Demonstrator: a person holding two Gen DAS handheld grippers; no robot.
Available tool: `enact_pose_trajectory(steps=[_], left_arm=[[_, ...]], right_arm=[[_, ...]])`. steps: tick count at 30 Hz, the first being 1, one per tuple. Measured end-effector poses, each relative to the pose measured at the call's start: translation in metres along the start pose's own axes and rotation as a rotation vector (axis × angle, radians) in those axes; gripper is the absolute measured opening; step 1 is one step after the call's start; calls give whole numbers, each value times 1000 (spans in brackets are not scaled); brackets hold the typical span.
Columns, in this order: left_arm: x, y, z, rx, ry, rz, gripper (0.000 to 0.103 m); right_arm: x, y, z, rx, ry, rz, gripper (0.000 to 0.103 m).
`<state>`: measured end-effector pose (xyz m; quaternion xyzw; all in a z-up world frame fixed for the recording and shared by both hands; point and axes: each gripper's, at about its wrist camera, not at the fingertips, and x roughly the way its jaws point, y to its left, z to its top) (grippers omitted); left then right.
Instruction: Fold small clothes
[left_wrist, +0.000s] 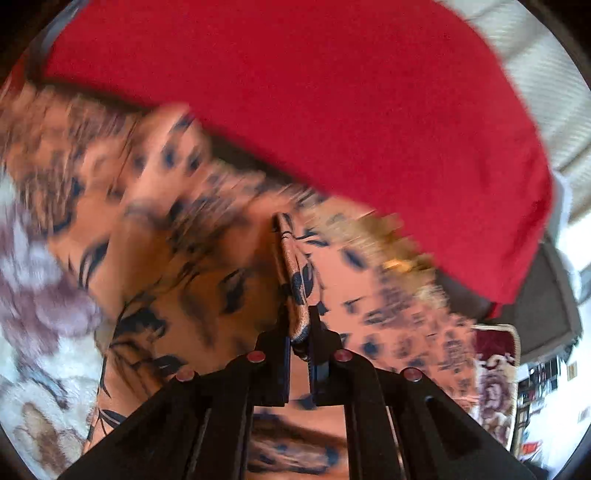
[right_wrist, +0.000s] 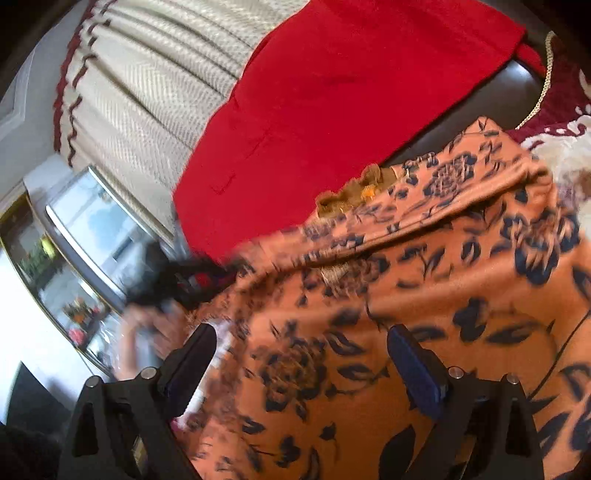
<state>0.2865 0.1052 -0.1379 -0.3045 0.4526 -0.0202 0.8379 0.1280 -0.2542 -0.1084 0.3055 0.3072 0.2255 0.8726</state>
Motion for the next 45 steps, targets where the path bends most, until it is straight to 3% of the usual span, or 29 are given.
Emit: enact_pose_trajectory(steps=[4,7,9,10,12,13,14,16,17,22,24,25,26,28,30,33,39,45], left_arm=[[14,14,-9,-28,10,-34,8],[11,14,-9,-13,13,-36,8],[10,14,-9,-11,20,-44,8],[11,15,-10,-5,20,-46,8],[12,16,-11,0,24,-47,8],[11,15,-11,1,24,-47,8],[10,15,-11,0,25,-48,8],[10,12,-11,19,27,-40,8],[11,10,-11,30,26,-36,9],[14,10,-13,44,21,-40,10],[14,10,-13,50,24,-41,11],[12,11,-12,48,27,-50,11],[10,12,-11,44,33,-62,11],[1,15,-8,31,38,-87,18],[-15,19,-7,21,9,-108,42],[-50,30,-13,13,-55,-150,60],[-124,73,-35,-61,-145,-168,63],[-182,119,-56,-130,-232,-147,66]], right_arm=[[-26,-2,59,46,-71,6,97],[-30,-20,109,94,-136,-60,103],[-15,-49,137,188,-119,-78,103],[-7,-63,146,254,-95,-50,103],[22,-88,157,359,7,88,103],[34,-98,158,367,43,82,103],[45,-116,157,373,65,-36,103],[51,-145,149,453,106,-189,101],[49,-153,147,479,102,-186,101],[57,-134,187,358,61,-95,103],[81,-157,210,366,57,-137,102],[92,-168,213,376,76,-198,102],[95,-182,212,416,73,-275,102],[91,-186,205,441,34,-240,102],[78,-162,198,340,24,-256,102],[48,-109,172,197,7,-221,102],[2,-6,83,3,-30,-141,102],[-2,63,1,-153,-82,-262,102]])
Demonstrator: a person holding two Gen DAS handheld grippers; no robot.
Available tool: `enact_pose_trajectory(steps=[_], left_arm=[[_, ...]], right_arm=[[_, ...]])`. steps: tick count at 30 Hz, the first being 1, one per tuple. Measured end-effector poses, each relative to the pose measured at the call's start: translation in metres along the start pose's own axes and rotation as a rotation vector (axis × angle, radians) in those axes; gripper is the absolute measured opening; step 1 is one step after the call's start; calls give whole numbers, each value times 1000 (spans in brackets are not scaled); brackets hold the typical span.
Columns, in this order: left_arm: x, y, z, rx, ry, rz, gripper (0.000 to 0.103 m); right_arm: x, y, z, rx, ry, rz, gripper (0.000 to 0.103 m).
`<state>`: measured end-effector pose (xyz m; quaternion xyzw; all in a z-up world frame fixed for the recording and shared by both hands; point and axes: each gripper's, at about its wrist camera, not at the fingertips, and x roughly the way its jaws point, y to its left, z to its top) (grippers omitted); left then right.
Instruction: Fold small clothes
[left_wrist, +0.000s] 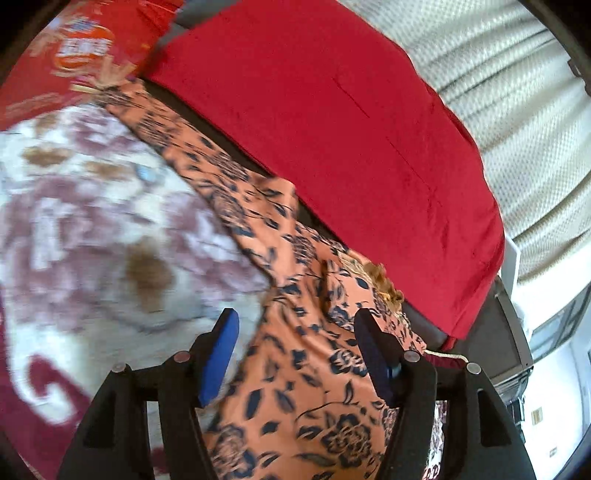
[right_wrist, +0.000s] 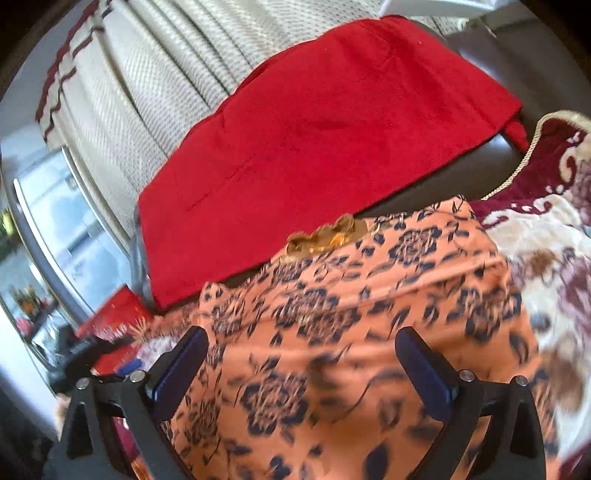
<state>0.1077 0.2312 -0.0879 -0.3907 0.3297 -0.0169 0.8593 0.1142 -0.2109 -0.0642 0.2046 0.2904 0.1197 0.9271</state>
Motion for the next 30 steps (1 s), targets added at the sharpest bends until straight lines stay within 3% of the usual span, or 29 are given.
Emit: enact_pose_trajectory(steps=[6,11,15,22,30], left_arm=[[-41,37,20,-103,-73,23,73],[-46,85,63,-241,-144,51,74],[-22,126,108,-356,-157,64,74],[36,166,175,-433,-141,59,74],[80,194,201,-513,-132,74,74]], right_arm=[[-10,30,-18,-50,-4,45,102],[12,50,-22,-92,-25,51,102],[36,43,-25,-83,-1,27,102],[74,16,-44,-38,79,2,102],[77,5,-56,-20,84,16,102]])
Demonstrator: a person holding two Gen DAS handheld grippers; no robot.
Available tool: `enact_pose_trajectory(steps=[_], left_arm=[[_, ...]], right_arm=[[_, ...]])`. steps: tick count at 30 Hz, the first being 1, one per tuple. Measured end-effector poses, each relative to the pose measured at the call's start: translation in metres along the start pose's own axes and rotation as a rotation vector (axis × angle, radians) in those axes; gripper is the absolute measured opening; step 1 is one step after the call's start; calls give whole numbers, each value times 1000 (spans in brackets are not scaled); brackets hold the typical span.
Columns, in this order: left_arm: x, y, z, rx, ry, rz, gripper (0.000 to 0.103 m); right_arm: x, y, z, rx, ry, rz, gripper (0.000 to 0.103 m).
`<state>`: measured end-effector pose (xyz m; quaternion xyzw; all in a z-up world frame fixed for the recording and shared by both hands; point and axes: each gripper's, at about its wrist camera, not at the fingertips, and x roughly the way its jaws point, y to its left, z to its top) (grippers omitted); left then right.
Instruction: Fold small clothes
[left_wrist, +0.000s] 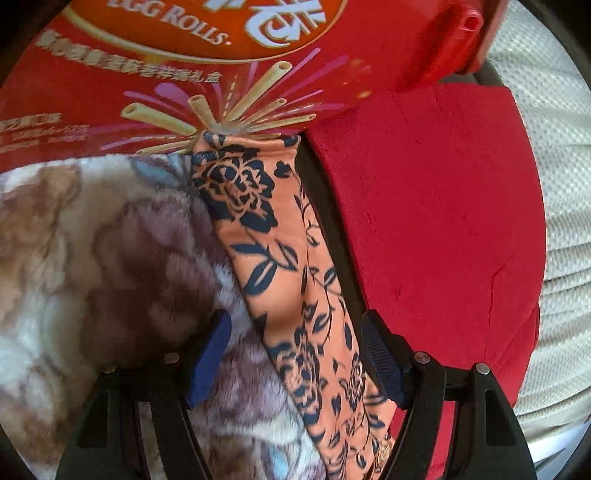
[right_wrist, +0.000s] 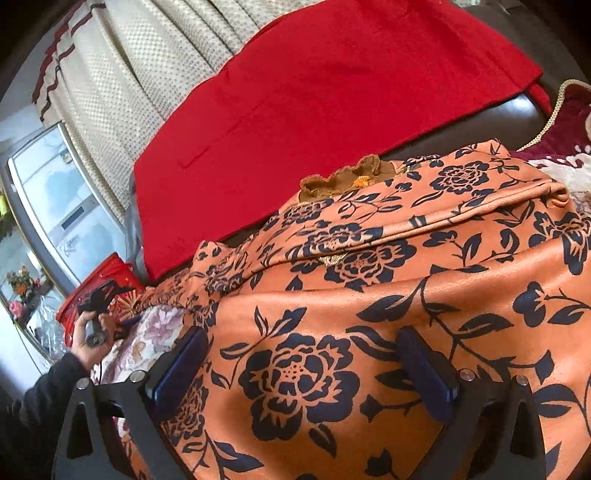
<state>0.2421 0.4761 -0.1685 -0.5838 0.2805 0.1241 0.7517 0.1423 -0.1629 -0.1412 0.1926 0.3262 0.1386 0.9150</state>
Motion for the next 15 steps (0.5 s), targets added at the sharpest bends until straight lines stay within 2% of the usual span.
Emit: enact_pose_trajectory(steps=[3,5,6,7,8,9,12,14,15], left_arm=[[5,-6,5,2,-34,10,73],[9,-9,7,3,-43,41,69],[12,-12,8,12,-46,62,47],[19,-16,10,37,-28,105,31],[28,-18,13,56,-4,144,7],[33,-19,13,66,9,179,7],[32,-34,8,140,-27,219,6],[22,-61,-2,259,-81,256,6],[13,-86,-15,369,-125,275,6]], right_arm=[[1,-1,0,5,0,13,102],[1,-2,0,11,-1,20,102],[1,-2,0,10,0,22,103],[2,-2,0,9,1,24,103],[2,-3,0,11,0,28,103],[2,-3,-1,12,-1,30,103],[1,-5,-1,19,-4,42,103],[1,-6,0,23,-8,52,103],[1,-6,0,26,-10,58,103]])
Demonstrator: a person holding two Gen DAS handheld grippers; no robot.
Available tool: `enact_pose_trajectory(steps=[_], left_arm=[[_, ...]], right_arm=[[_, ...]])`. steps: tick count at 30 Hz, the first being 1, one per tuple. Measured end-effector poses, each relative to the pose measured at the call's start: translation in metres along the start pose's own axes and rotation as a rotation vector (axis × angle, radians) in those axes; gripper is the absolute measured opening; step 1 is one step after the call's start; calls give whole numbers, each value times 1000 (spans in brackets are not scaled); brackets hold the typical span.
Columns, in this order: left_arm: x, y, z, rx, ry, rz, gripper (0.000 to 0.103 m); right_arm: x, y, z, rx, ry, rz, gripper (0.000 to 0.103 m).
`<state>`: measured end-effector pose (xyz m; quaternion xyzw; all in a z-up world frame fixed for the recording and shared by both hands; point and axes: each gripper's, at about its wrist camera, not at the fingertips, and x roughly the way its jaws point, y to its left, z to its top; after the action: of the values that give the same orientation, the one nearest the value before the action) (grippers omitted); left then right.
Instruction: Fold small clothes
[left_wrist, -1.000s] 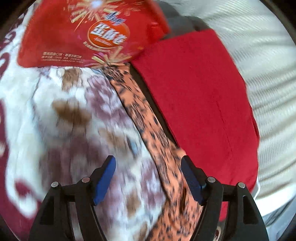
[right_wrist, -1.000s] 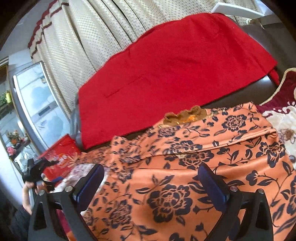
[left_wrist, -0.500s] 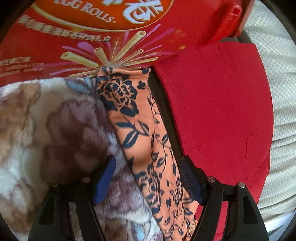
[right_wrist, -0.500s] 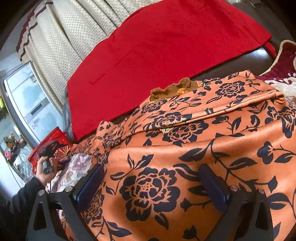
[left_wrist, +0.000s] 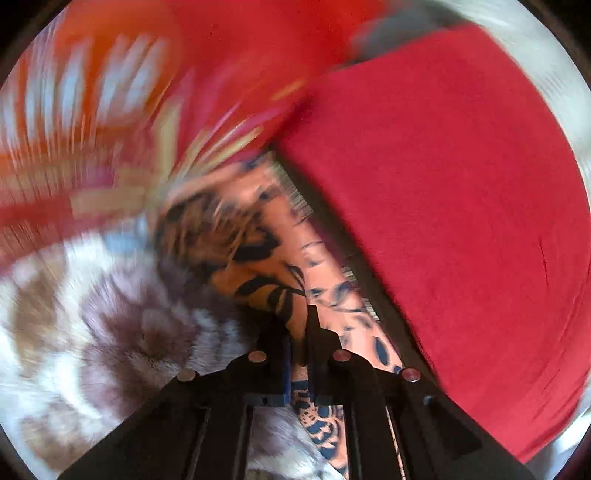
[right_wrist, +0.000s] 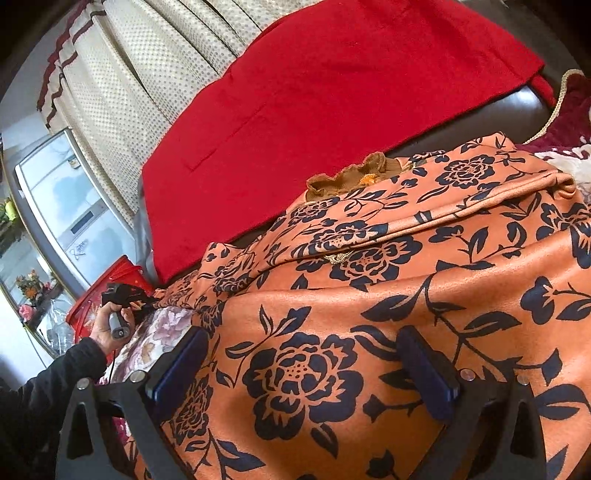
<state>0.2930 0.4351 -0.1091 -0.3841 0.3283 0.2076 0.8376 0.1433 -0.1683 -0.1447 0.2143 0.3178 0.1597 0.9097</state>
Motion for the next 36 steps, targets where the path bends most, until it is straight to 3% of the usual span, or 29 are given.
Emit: enact_pose_trajectory(steps=[2,5,8,10,12,14,17,19,21,23,24,28,32,34,36], left_arm=[[-27,-40,-8,148,-76,6,6],[-79,-123,-42,402,-203,-48,6],[-118,-208,-102,618,-252,-164,6],[-136,-256,-155,736,-244,-247,6],[-144,-293,-211,852,-219,-304,7],[-133,-324,-275,976,-121,-341,12],[-81,-341,-346,1133,141,-266,55],[-56,-325,-360,1104,257,-208,54],[-56,-304,-354,1041,271,-206,55],[-74,-281,-332,922,252,-248,60],[-84,-271,-325,890,242,-260,69],[-126,-218,-282,773,138,-288,77],[-129,-154,-249,620,81,-282,78],[-129,-123,-231,515,70,-283,78],[-126,-101,-220,447,70,-280,78]], right_arm=[[-2,-2,0,9,-7,15,103],[-3,-3,0,14,-15,26,103],[-6,-5,-1,23,-27,43,103],[-7,-6,0,28,-32,52,103],[-8,-7,0,37,-38,62,103],[-10,-8,1,48,-43,74,103],[-15,-11,5,82,-39,89,103],[-23,-14,11,115,-35,93,103],[-39,-19,16,151,-55,105,103],[-58,-26,23,179,-82,109,103],[-63,-29,27,189,-89,109,103],[-67,-42,60,241,-70,113,103],[-33,-56,116,353,-4,171,103],[-5,-65,135,380,58,124,103],[36,-78,149,393,165,23,102]])
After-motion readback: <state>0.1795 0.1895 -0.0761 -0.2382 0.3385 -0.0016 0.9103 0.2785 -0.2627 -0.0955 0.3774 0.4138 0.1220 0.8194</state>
